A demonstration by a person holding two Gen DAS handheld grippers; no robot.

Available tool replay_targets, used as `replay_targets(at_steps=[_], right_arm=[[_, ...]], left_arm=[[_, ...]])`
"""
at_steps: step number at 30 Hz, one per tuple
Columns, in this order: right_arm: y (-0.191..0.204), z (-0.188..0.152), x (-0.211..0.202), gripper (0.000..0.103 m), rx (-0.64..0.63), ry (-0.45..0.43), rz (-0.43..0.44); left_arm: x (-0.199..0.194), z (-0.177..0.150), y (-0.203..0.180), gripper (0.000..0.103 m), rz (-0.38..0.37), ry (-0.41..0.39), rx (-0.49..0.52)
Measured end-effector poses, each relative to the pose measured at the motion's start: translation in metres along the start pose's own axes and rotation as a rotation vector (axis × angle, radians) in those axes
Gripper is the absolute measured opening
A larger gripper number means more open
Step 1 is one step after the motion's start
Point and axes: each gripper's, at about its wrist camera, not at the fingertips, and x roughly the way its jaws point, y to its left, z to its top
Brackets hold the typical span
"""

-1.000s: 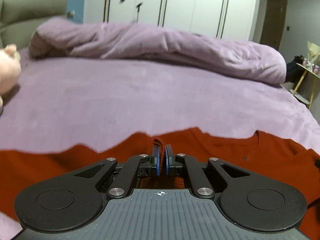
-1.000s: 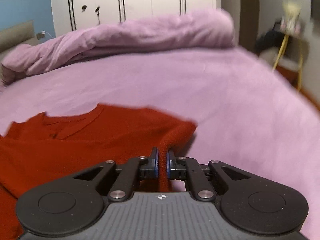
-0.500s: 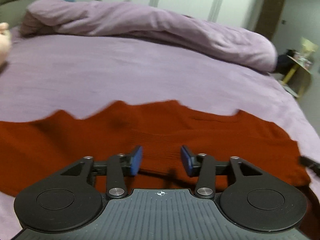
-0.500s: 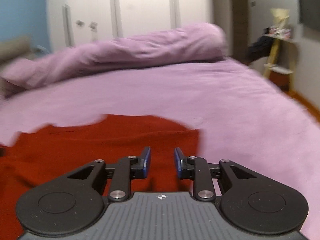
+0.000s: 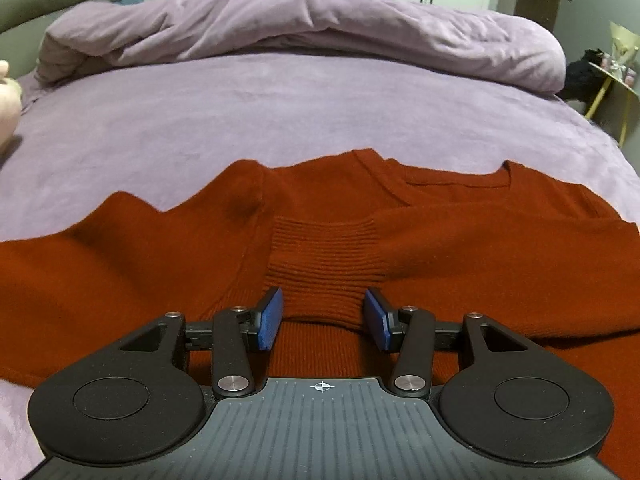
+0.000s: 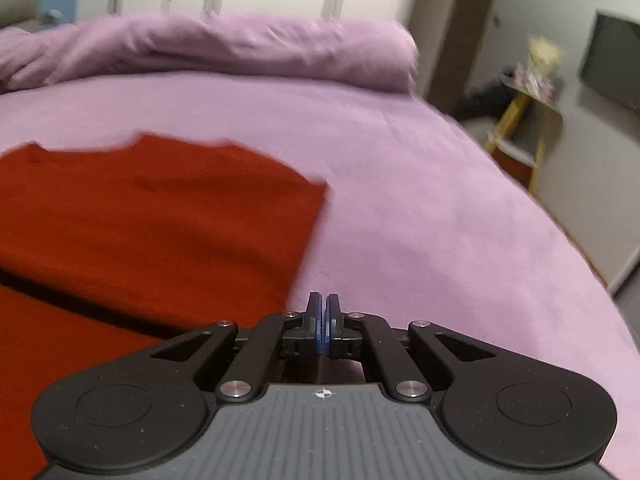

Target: Fold small clothes

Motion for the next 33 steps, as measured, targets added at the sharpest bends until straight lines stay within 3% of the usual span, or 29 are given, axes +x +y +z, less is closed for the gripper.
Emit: replay_targets(at_steps=[3, 7, 11, 12, 17, 23, 27, 29, 31, 33], right_arm=[[-0.009, 0.007, -0.008, 0.0, 0.047, 0.007, 0.032], [0.006, 0.016, -0.036, 0.005, 0.054, -0.091, 0.158], [0.03, 0.011, -0.026, 0.006, -0.014, -0.029, 0.22], [0.034, 0.006, -0.021, 0.006, -0.039, -0.007, 0.211], [0.035, -0.009, -0.025, 0.004, -0.12, -0.074, 0.189], [0.045, -0.006, -0.032, 0.004, -0.197, -0.078, 0.125], [0.047, -0.009, -0.049, 0.005, -0.213, -0.056, 0.076], [0.046, -0.015, -0.064, 0.005, -0.181, 0.008, 0.049], [0.037, -0.029, -0.095, 0.008, -0.088, -0.015, 0.156], [0.029, -0.05, -0.122, 0.02, -0.031, -0.019, 0.25]], left_arm=[[-0.006, -0.001, 0.003, 0.057, -0.004, 0.019, -0.021], [-0.009, -0.006, 0.007, 0.06, -0.006, 0.035, -0.056], [-0.013, -0.011, 0.004, 0.062, 0.027, 0.052, 0.017], [-0.015, -0.012, 0.004, 0.064, 0.034, 0.053, 0.026], [-0.022, -0.017, 0.006, 0.066, 0.049, 0.063, 0.021], [-0.039, -0.023, 0.009, 0.068, 0.059, 0.085, 0.026], [-0.062, -0.033, 0.019, 0.068, 0.06, 0.1, 0.002], [-0.081, -0.045, 0.026, 0.068, 0.029, 0.099, -0.017], [-0.103, -0.064, 0.03, 0.068, -0.028, 0.097, -0.017], [-0.122, -0.088, 0.031, 0.07, -0.06, 0.1, -0.003]])
